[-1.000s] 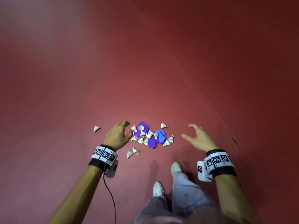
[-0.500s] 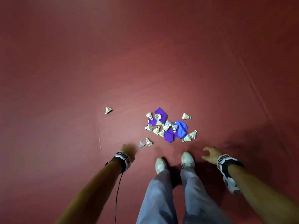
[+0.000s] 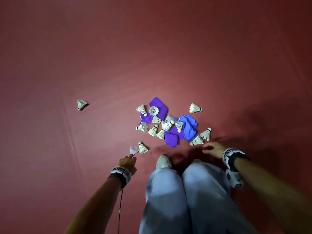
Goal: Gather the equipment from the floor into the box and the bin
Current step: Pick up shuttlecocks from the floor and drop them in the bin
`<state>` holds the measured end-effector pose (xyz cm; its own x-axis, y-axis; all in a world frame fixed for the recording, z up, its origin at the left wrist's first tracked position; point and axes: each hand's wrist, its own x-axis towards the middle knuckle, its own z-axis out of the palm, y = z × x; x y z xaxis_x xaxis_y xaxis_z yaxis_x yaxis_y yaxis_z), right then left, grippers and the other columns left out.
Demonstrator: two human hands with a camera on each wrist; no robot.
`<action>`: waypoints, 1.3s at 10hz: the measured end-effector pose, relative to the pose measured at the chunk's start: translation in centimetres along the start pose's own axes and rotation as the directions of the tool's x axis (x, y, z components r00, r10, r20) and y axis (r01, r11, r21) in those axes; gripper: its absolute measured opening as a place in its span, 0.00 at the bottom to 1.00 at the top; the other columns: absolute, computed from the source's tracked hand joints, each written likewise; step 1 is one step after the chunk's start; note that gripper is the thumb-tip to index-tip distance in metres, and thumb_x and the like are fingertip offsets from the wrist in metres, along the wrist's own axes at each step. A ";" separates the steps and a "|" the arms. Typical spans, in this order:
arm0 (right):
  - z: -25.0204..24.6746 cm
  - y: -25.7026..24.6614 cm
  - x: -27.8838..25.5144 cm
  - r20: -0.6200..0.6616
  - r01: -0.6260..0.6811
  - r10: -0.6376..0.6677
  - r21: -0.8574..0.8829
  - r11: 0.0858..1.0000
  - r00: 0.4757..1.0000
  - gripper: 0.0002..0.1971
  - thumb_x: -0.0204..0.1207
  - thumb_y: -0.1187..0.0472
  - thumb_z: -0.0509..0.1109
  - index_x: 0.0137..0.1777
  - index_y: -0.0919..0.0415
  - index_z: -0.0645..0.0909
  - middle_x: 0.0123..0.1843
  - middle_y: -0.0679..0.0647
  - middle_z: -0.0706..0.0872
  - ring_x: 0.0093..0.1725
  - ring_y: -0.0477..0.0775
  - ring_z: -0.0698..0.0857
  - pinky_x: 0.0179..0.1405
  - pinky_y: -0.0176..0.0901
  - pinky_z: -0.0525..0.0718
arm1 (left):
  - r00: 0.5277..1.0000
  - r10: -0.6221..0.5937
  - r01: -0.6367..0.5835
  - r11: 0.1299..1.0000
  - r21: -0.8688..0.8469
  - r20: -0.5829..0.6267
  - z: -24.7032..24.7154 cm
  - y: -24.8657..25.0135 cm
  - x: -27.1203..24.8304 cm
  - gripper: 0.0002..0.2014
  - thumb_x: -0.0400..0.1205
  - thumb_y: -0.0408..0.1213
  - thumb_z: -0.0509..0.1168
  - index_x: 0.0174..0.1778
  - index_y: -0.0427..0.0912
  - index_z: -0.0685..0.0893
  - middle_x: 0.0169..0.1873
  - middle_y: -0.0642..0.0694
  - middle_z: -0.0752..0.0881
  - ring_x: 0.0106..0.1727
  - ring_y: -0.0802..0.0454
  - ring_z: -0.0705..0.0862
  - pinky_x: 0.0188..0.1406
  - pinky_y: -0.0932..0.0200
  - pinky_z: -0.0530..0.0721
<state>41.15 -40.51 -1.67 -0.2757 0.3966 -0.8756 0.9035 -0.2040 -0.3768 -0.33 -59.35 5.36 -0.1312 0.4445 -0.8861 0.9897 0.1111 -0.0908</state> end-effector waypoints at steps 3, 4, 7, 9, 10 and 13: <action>3.9 1.1 11.5 0.043 -0.061 0.067 -0.125 0.990 0.997 0.18 0.81 0.50 0.76 0.64 0.61 0.90 0.55 0.49 0.84 0.56 0.47 0.81 0.53 0.34 0.72 | 0.999 0.005 -0.008 0.997 -0.080 -0.032 6.6 -1.7 12.7 0.26 0.90 0.46 0.63 0.85 0.46 0.71 0.91 0.43 0.52 0.88 0.39 0.62 0.77 0.42 0.77; 4.3 0.2 12.8 0.061 -0.104 0.114 -0.151 0.983 0.992 0.21 0.84 0.47 0.71 0.70 0.60 0.85 0.64 0.56 0.90 0.63 0.55 0.87 0.66 0.43 0.77 | 0.997 -0.029 0.041 0.983 -0.181 0.068 7.8 -2.2 14.8 0.30 0.90 0.48 0.63 0.89 0.46 0.66 0.91 0.42 0.51 0.90 0.38 0.59 0.82 0.43 0.71; 3.0 -0.5 14.0 0.029 -0.110 0.110 -0.022 0.994 0.993 0.16 0.81 0.49 0.75 0.42 0.63 0.91 0.34 0.54 0.86 0.39 0.54 0.84 0.34 0.38 0.77 | 0.989 -0.143 0.151 0.939 -0.309 0.050 12.0 -2.5 17.1 0.22 0.87 0.47 0.68 0.74 0.44 0.73 0.65 0.42 0.80 0.66 0.36 0.86 0.65 0.46 0.84; 1.6 -5.5 6.3 -0.054 -0.114 0.115 0.027 0.993 0.992 0.10 0.78 0.53 0.77 0.39 0.58 0.89 0.33 0.53 0.88 0.30 0.53 0.89 0.21 0.30 0.75 | 0.996 -0.086 0.083 0.986 -0.148 -0.013 6.0 -2.9 7.4 0.22 0.83 0.36 0.68 0.74 0.40 0.77 0.72 0.41 0.78 0.74 0.39 0.80 0.65 0.47 0.83; 0.2 -8.3 0.8 -0.091 -0.074 0.082 0.089 0.993 0.992 0.14 0.76 0.49 0.77 0.40 0.62 0.89 0.44 0.60 0.92 0.33 0.61 0.92 0.23 0.25 0.79 | 0.995 -0.067 0.058 0.992 -0.116 -0.069 1.4 -3.5 1.5 0.24 0.82 0.32 0.68 0.75 0.39 0.74 0.74 0.40 0.77 0.77 0.38 0.77 0.67 0.46 0.82; -7.3 -21.8 -23.9 -0.374 0.125 0.002 0.315 0.941 0.928 0.07 0.76 0.53 0.78 0.38 0.53 0.90 0.32 0.54 0.92 0.27 0.52 0.92 0.31 0.43 0.88 | 0.921 -0.148 -0.024 0.903 -0.430 -0.361 -15.0 -2.3 -20.6 0.32 0.76 0.47 0.80 0.68 0.38 0.72 0.61 0.38 0.85 0.62 0.35 0.82 0.54 0.44 0.81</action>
<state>30.46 -39.02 29.62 -0.1312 0.7018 -0.7002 0.7121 -0.4247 -0.5591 -0.81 -55.43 30.67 -0.2882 0.7140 -0.6380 0.8714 0.4719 0.1344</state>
